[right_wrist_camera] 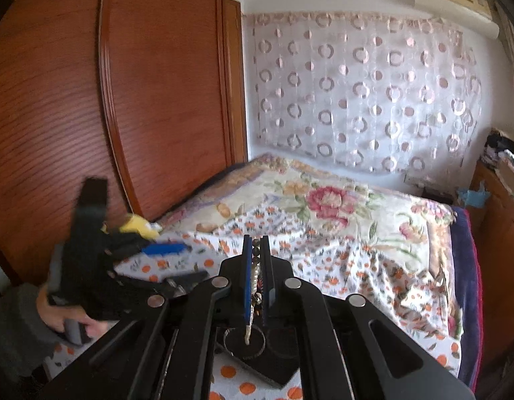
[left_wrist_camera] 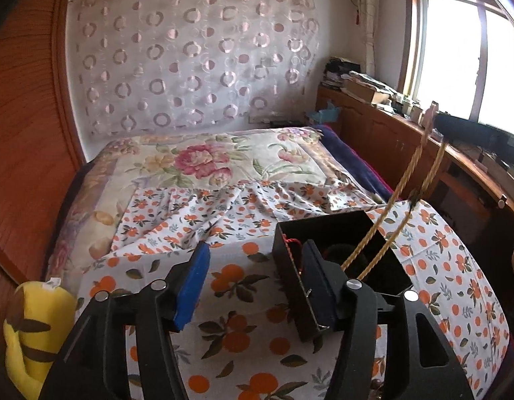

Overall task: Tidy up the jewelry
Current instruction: 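Open both tools to drop the pearls and red bracelet into the box, then move the right tool back to the pile around the silver flower brooch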

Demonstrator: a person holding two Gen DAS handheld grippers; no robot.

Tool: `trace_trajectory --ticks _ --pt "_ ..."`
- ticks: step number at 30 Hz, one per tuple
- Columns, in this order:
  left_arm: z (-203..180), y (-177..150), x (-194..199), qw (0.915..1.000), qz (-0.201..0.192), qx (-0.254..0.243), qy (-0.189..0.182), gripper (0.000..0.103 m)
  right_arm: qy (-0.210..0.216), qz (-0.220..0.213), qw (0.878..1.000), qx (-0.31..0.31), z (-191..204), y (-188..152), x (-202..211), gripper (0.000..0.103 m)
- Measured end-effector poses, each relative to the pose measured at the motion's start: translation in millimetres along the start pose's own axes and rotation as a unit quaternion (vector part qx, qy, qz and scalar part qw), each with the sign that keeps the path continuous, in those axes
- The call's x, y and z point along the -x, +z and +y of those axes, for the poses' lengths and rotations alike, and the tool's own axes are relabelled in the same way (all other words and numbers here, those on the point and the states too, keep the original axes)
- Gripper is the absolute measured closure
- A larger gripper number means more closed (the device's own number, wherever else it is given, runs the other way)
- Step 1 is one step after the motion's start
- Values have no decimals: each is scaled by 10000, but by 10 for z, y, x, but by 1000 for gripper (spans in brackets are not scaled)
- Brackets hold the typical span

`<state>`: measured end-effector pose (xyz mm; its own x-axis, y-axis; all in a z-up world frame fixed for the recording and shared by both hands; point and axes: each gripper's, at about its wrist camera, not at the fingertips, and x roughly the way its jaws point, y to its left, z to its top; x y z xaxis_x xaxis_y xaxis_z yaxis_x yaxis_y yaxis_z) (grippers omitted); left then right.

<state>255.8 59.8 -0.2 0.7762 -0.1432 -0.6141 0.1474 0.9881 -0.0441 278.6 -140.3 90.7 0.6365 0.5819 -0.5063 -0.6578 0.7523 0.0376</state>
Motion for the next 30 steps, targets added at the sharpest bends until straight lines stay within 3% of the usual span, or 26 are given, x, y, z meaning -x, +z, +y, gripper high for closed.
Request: trace_trajectory --ticks 9,11,18,19,22,30 --pt "5 -127 69 10000 -16 74 43 38 -120 794 9966 -191 -203 -464 -419 97" --pt "-3 -168 97 9999 -36 92 34 32 -152 904 9956 -200 -219 -565 -478 97" --pt "-43 -301 248 9999 -36 95 41 30 -170 1033 9942 -233 -202 -718 -508 97" --pt "-53 -314 269 9999 -43 98 35 30 -161 1036 9941 -274 -203 -721 -497 95" --pt "-102 -400 374 9999 -76 117 -9 30 -202 946 9948 -329 -205 -737 -386 68" --pt "-250 -845 664 9999 33 156 -29 29 -158 867 9955 -352 -46 -1108 46 67"
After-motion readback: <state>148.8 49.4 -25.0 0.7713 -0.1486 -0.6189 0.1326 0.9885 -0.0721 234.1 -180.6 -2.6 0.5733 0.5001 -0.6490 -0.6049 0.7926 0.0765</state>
